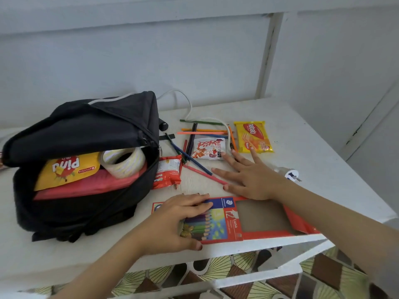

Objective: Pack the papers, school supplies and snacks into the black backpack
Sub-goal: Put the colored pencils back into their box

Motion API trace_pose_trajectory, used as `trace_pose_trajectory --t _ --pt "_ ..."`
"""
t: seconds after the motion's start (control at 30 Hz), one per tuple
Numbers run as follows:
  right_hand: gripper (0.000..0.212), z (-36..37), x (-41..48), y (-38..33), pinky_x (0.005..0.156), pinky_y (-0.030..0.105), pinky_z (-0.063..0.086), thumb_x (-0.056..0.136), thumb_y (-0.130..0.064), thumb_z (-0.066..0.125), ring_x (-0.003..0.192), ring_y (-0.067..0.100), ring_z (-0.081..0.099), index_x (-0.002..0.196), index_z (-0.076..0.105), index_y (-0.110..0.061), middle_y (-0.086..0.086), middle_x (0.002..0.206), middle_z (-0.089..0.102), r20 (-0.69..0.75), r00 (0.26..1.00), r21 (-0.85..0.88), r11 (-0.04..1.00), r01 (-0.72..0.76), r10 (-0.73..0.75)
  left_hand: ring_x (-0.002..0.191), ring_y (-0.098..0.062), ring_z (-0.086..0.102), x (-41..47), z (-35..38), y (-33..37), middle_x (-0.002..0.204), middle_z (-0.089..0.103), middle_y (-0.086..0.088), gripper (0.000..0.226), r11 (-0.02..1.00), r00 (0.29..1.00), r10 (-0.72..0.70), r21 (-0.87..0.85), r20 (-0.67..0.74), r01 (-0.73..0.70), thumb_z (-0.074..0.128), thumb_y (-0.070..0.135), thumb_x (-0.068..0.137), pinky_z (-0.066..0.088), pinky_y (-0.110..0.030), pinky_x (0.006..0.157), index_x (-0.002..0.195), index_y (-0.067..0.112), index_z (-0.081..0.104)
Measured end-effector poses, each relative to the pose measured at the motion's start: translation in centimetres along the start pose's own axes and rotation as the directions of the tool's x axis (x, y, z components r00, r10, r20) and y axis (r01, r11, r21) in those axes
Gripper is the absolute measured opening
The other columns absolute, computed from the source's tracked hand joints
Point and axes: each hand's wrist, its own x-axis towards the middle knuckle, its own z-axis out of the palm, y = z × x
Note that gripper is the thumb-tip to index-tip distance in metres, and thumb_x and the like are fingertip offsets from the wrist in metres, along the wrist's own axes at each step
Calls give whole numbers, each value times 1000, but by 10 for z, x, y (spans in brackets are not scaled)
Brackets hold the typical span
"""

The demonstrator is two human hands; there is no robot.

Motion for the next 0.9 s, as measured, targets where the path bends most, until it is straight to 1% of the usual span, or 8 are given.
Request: trace_pose_trajectory --t 0.13,0.27,0.47,0.57,0.63,0.73,0.83,0.9 --pt "76 2 9 18 101 49 -28 64 -72 -27 140 15 -22 136 -15 -53 -5 154 -20 -14 999 -27 998 -50 50 134 17 -6 9 1 -6 147 3 31 79 997 1000 11 81 -15 -10 64 57 76 -13 -11 105 140 48 18" --pt "84 0 18 35 100 49 -28 54 -76 -37 144 18 -17 133 -19 -54 -1 157 -16 9 993 1 993 -117 117 139 5 -5 18 0 -12 149 0 26 73 992 997 3 126 -71 6 43 70 72 -6 -27 111 137 52 15" --pt "84 -1 23 47 105 52 -23 53 -79 -34 143 21 -18 132 -20 -56 0 157 -16 21 994 21 994 -108 108 142 -5 5 29 -1 -19 151 1 21 70 968 993 26 252 -116 4 39 69 77 5 -28 114 140 50 15" --pt "71 -5 21 43 108 50 -21 66 -80 -20 143 20 -18 133 -19 -55 0 158 -14 16 994 62 993 -105 104 139 -1 6 30 -5 -14 152 9 20 68 988 991 -12 150 -131 31 42 69 78 10 -25 111 139 50 18" --pt "52 -11 19 39 110 49 -17 90 -66 4 144 19 -17 138 -10 -52 0 158 -11 21 993 196 973 -120 118 136 2 15 34 -10 -6 148 22 20 62 997 981 -65 -53 -185 56 52 55 85 19 -22 110 139 47 24" --pt "51 -17 15 38 114 49 1 100 -43 32 146 22 3 148 16 -36 4 157 11 -116 984 382 920 -84 138 121 6 41 43 -28 5 130 48 18 44 972 937 -155 -218 -314 88 55 22 92 37 -16 101 134 32 46" --pt "35 -18 10 43 98 38 34 91 -26 53 120 33 48 123 61 -12 15 127 57 -338 918 323 942 -94 207 102 -2 57 52 -51 6 109 64 13 31 998 884 -36 36 -466 59 52 13 91 48 -24 88 118 23 63" --pt "19 -17 6 46 82 36 41 86 -17 58 99 35 57 98 71 -8 15 100 65 -416 860 258 945 -201 296 99 -10 58 59 -64 -3 104 67 7 29 953 895 52 289 -443 87 54 13 88 49 -31 83 113 22 66"
